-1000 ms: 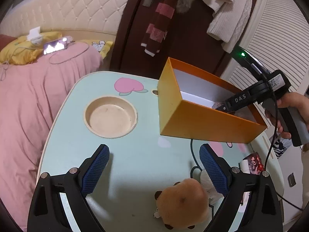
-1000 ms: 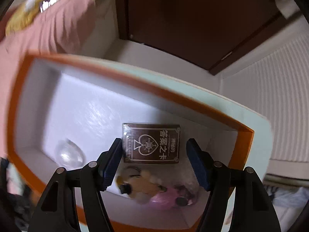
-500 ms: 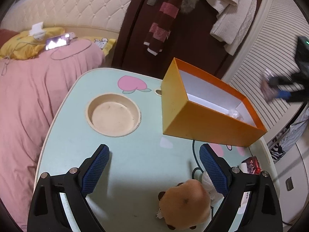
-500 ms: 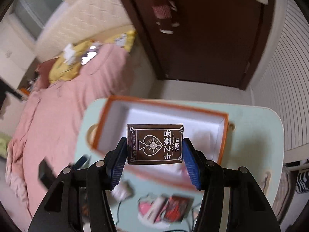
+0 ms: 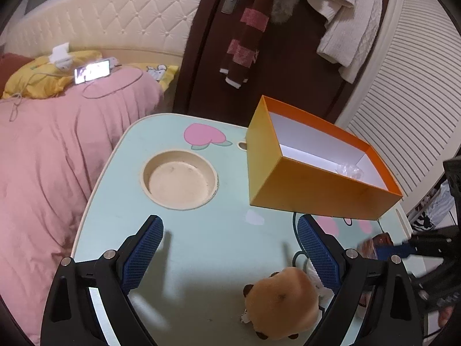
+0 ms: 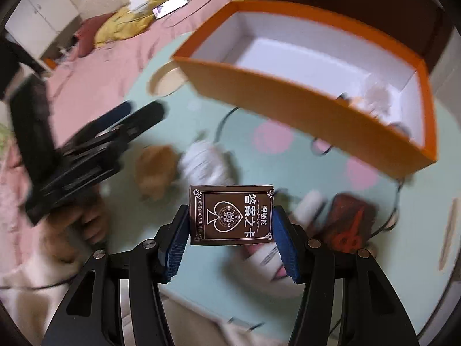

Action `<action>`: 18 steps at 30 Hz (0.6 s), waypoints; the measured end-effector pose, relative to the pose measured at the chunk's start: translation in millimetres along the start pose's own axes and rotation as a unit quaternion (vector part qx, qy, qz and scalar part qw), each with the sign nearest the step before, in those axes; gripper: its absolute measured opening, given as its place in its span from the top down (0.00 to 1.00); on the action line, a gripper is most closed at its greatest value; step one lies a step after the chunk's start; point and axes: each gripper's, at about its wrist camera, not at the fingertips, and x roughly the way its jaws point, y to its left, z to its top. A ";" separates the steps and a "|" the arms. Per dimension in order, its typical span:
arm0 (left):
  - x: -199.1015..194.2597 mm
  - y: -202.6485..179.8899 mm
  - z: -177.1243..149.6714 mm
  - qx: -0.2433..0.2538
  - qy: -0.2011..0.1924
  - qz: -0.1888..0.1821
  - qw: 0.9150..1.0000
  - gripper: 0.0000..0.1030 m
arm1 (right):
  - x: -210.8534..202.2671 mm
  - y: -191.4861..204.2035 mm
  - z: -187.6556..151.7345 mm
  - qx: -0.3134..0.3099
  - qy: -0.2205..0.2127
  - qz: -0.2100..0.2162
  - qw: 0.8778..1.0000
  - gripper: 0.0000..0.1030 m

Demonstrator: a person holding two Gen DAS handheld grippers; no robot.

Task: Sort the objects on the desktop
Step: 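Carry the card deck out and lower it onto the table near the tube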

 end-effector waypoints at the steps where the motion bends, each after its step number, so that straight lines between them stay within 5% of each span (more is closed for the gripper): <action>1: -0.9 -0.2 0.5 0.000 -0.003 0.002 1.000 0.09 | 1.1 -0.7 2.0 0.001 -0.008 -0.014 1.000 0.44; 6: -3.4 -7.7 6.0 0.025 -0.013 0.009 1.000 0.09 | 7.9 -10.1 5.7 0.011 -0.014 -0.014 1.000 0.44; 10: -6.4 -18.6 22.1 0.042 -0.013 -0.006 0.999 0.09 | -15.2 -26.8 4.9 0.018 -0.073 0.016 0.997 0.43; 18: 4.7 -55.0 108.0 0.050 0.011 -0.071 0.996 0.09 | -48.0 -77.8 -9.1 0.099 -0.147 0.091 0.980 0.43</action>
